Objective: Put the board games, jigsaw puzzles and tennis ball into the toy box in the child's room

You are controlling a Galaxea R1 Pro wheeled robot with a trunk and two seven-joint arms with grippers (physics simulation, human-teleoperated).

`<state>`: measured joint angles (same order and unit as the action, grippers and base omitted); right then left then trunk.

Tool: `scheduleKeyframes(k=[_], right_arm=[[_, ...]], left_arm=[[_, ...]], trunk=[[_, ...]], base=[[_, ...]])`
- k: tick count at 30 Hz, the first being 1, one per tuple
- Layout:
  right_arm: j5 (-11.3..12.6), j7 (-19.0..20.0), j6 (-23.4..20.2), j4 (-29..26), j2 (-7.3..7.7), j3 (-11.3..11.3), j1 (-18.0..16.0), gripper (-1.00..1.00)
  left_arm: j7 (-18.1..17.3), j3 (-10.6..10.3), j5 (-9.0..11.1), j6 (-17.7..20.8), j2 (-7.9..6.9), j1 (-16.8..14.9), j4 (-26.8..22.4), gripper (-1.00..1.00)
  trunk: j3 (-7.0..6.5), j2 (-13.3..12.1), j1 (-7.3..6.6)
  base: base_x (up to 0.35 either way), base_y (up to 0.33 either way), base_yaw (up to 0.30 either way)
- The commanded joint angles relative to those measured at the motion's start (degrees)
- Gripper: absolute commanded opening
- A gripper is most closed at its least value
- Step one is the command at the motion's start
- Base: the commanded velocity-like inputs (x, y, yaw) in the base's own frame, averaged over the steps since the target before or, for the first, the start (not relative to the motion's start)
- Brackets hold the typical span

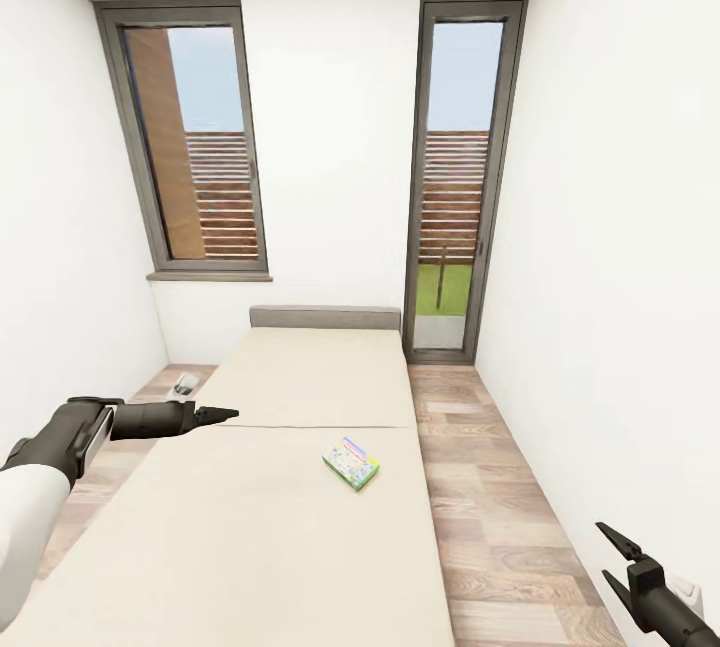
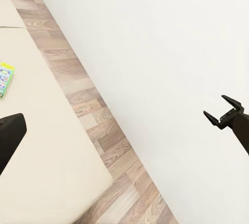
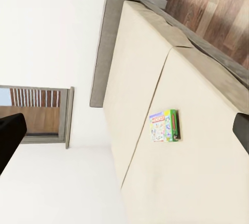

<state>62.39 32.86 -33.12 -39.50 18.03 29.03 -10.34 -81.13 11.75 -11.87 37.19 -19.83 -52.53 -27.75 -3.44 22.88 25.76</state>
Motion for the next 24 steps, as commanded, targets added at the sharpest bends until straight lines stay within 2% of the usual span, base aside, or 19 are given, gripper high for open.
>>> scheduleKeyframes(k=[1,16,18,20,23,24], right_arm=[[0.3,0.1,-0.4,0.0,-0.01,0.1,0.0,1.0],[0.2,-0.2,-0.2,-0.6,-0.1,-0.2,0.0,1.0],[-0.1,-0.5,-0.2,-1.4,-0.1,-1.4,0.0,1.0],[-1.1,-1.2,-0.2,-3.4,-0.1,-4.0,0.0,1.0],[-3.9,-4.6,-0.4,-9.4,-0.06,-9.6,0.0,1.0],[-4.5,-5.6,-0.5,-10.6,-0.06,-10.5,0.0,1.0]], left_arm=[[-0.4,0.4,-0.6,0.6,0.07,0.0,0.0,1.0],[-0.4,0.4,-0.6,0.6,0.09,0.0,0.0,1.0],[-0.4,0.4,-0.6,0.6,0.07,0.0,0.0,1.0],[-0.4,0.4,-0.6,0.6,0.06,0.0,0.0,1.0],[-0.4,0.4,-0.6,0.6,0.06,0.0,0.0,1.0],[-0.4,0.4,-0.6,0.6,0.06,0.0,0.0,1.0]], trunk=[[0.03,0.0,0.02],[0.03,0.0,0.02],[0.03,0.0,0.02],[0.03,0.0,0.02],[0.03,0.0,0.02],[0.03,0.0,0.02]], base=[[0.0,0.0,0.0],[0.0,0.0,0.0],[0.0,0.0,0.0],[0.0,0.0,0.0],[0.0,0.0,0.0],[0.0,0.0,0.0]])
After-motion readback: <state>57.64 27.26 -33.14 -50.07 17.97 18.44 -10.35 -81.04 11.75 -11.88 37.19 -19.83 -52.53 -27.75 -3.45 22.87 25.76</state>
